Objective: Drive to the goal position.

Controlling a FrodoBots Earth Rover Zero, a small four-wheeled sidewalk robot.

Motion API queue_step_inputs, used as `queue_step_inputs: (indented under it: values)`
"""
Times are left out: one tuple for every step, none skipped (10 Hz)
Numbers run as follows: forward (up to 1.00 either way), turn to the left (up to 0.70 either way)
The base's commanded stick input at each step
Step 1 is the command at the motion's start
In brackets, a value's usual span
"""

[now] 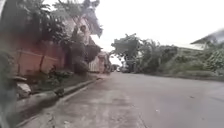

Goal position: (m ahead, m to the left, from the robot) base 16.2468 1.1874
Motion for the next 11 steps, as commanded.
queue_step_inputs:
  values:
    - [0.7, -0.01]
    - [0.7, -0.09]
    - [0.7, -0.19]
    - [0.7, -0.31]
    - [0.7, -0.13]
    - [0.7, 0.0]
    - [0.7, 0.0]
    - [0.7, 0.0]
    - [0.7, 0.0]
    - [0.7, 0.0]
    - [0.7, 0.0]
